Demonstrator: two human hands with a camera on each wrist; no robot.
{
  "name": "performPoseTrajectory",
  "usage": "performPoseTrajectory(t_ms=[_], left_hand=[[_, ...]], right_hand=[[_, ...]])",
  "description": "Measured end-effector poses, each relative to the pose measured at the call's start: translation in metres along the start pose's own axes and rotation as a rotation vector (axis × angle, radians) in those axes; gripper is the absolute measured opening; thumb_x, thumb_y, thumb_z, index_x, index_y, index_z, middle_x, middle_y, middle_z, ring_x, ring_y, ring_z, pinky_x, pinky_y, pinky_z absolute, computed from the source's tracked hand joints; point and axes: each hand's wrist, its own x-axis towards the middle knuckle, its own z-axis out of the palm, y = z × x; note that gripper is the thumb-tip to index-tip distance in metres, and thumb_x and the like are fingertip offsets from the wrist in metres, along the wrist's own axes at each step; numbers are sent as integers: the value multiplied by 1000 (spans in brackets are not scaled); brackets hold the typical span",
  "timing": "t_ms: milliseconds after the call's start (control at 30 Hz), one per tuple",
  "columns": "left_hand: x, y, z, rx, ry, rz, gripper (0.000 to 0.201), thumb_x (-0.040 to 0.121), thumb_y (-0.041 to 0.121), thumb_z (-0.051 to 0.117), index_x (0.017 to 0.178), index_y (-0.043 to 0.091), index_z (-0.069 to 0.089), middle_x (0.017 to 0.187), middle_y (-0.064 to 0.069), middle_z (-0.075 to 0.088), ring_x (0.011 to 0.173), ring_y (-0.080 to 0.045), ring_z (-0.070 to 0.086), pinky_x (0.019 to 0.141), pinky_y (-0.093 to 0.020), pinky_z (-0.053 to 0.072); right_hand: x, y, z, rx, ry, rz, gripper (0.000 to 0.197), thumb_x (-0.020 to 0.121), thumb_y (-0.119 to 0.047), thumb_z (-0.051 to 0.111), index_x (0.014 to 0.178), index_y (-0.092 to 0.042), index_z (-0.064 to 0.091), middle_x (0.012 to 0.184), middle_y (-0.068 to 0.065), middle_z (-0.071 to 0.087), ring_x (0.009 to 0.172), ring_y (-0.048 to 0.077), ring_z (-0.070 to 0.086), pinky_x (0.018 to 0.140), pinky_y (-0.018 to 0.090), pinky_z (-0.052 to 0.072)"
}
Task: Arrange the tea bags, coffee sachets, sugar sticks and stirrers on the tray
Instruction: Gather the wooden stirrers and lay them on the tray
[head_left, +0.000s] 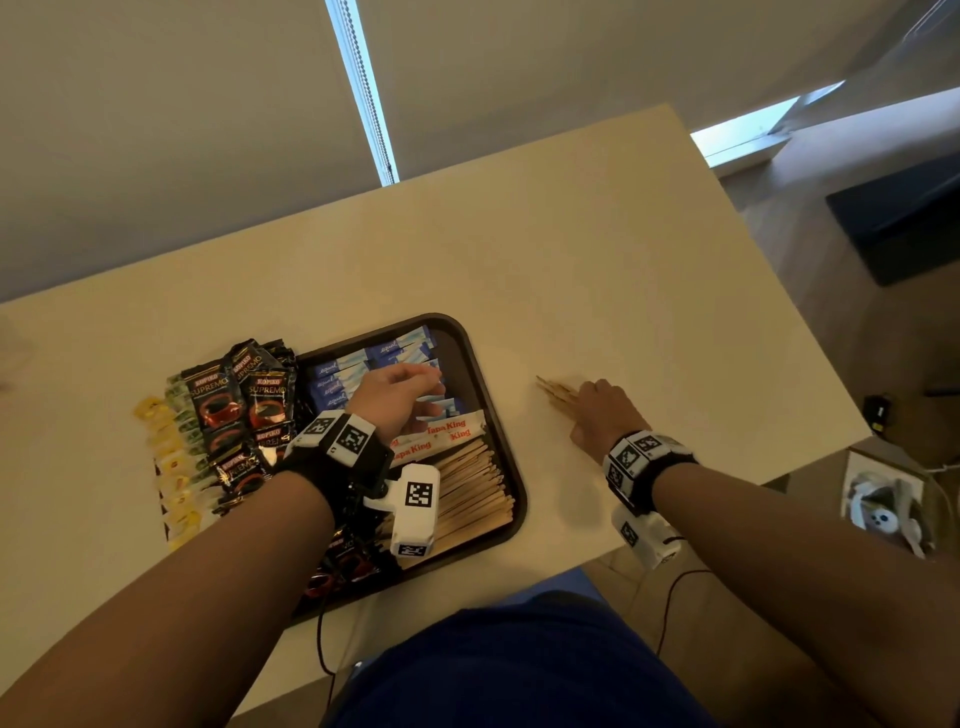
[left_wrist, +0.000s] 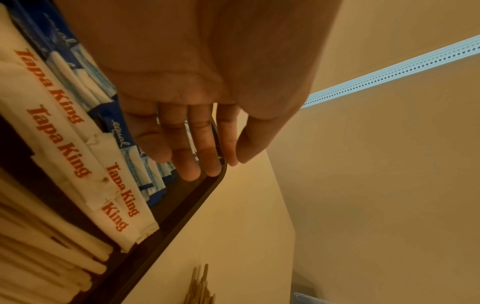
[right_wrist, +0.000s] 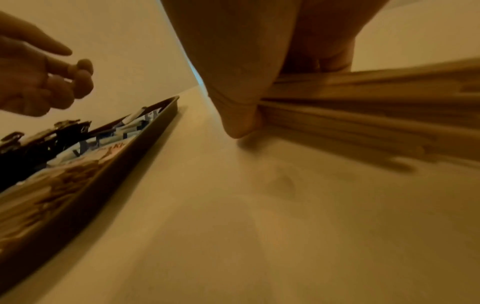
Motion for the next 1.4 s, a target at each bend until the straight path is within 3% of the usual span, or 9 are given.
performPoseTrajectory(t_ms=[167,333,533,633,700,900,1067,1267,1400], left_hand=[[-5,1,-2,-21,9,0,11,96,21,65,104,15,68,97,-7,73,76,-18,66,66,-32,52],[-7,5,-7,-41,14,7,11,97,19,63,106,14,67,95,-6,72,74,-19,65,63,-30,50],[-12,9,-14,-58,29,15,17,98,19,62,113,12,66,97,-6,72,70,-16,65,63,-29,52],[-17,14,-22,-88,48,27,15,98,18,61,111,13,67,97,-6,71,70,-15,65,61,-27,51],[-20,16,-32,-105,64,32,14,97,18,62,109,13,68,97,-7,72,74,-17,65,63,-28,51],[-31,11,-62,-171,126,58,7,97,15,62,99,16,69,93,-5,72,72,-18,65,61,-28,48],[-40,1,-82,-188,154,68,10,98,17,61,105,16,68,95,-4,72,70,-15,66,62,-26,52],[-46,-7,-97,-203,166,77,10,99,19,60,104,17,68,99,-4,73,70,-14,67,65,-27,51],[-47,-8,-101,-209,164,82,11,99,19,60,105,16,68,100,-5,72,72,-15,66,66,-28,51]], right_hand=[[2,-4,-1,-68,-1,-36,41,95,-19,55,129,-4,38,128,17,47,116,33,47,94,40,46],[0,-1,-4,-108,25,-73,33,98,-7,38,130,-6,37,124,16,53,112,33,51,89,41,45],[-5,-9,-28,-77,-25,-98,36,101,-17,35,136,-9,32,129,13,51,106,35,56,89,43,48],[-14,-41,-48,8,-21,-232,34,98,-22,46,130,-16,36,116,10,59,88,31,62,76,39,51],[-20,-74,-56,-35,-48,-394,34,97,-24,52,127,-18,38,110,7,63,85,26,63,76,39,54],[-32,-153,-31,-249,-224,-700,52,97,-28,53,143,-19,31,130,8,59,110,31,61,90,44,53],[-36,-173,-12,-441,-280,-756,48,100,-25,50,143,-14,31,130,14,56,110,35,59,87,45,52],[-38,-182,-4,-494,-208,-806,41,99,-13,50,137,-7,38,137,17,43,115,36,52,89,48,52],[-36,-183,-4,-448,-208,-796,53,97,-29,58,141,-8,37,146,15,35,125,33,47,97,45,48]])
